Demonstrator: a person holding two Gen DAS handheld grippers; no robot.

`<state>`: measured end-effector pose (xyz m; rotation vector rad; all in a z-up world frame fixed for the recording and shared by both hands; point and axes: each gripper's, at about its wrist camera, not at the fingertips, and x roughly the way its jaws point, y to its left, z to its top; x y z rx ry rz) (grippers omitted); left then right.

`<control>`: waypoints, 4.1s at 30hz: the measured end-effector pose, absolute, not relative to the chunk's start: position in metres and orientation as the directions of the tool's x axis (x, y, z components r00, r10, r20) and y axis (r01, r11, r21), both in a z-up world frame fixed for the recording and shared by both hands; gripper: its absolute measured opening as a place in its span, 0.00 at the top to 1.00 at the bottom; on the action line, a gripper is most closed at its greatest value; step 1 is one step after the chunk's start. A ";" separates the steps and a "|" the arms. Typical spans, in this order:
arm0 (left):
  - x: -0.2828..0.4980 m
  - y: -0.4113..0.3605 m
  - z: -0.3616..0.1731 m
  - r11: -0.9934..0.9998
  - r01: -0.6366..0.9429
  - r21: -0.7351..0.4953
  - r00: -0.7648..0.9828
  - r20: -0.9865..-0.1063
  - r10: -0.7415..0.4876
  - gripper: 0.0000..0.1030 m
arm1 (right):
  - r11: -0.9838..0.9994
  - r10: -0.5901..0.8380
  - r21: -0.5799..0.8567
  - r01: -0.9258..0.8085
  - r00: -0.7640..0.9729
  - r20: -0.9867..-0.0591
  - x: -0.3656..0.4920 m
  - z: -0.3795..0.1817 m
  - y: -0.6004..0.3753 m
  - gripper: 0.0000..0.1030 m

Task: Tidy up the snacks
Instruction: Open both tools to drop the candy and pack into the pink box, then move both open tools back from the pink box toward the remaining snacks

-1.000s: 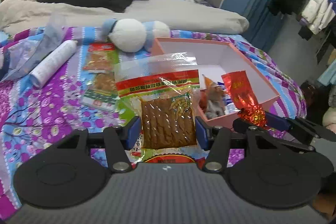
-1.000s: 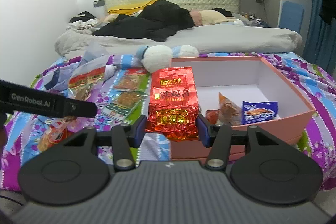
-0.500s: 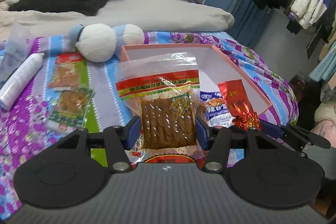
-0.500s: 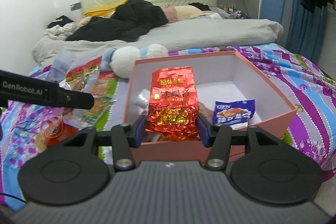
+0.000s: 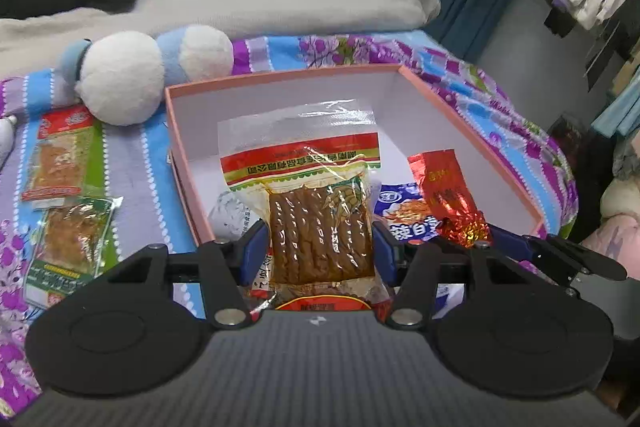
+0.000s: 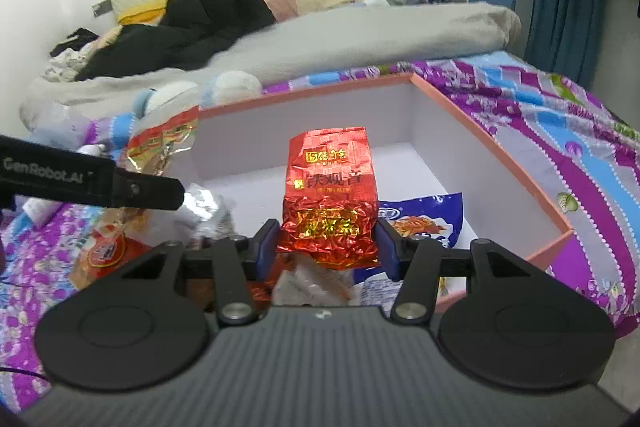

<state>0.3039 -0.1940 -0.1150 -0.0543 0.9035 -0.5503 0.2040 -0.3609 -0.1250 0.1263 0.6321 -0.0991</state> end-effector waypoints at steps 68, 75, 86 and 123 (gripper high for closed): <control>0.046 0.015 -0.045 0.941 0.216 -0.259 0.704 -0.626 -0.334 0.23 | 0.982 0.178 0.149 -0.116 0.834 -0.522 0.036 -0.080 -0.227 0.37; 0.029 0.036 -0.051 0.958 0.161 -0.239 0.730 -0.624 -0.279 0.20 | 0.978 0.210 0.129 -0.166 0.824 -0.527 0.033 -0.082 -0.208 0.37; 0.042 0.069 -0.059 0.958 0.096 -0.272 0.737 -0.627 -0.252 0.19 | 0.967 0.254 0.114 -0.229 0.813 -0.523 0.046 -0.086 -0.186 0.37; 0.246 0.104 -0.171 0.939 0.031 -0.342 0.707 -0.656 -0.262 0.19 | 0.943 0.307 0.056 -0.328 0.792 -0.528 0.193 -0.159 -0.123 0.37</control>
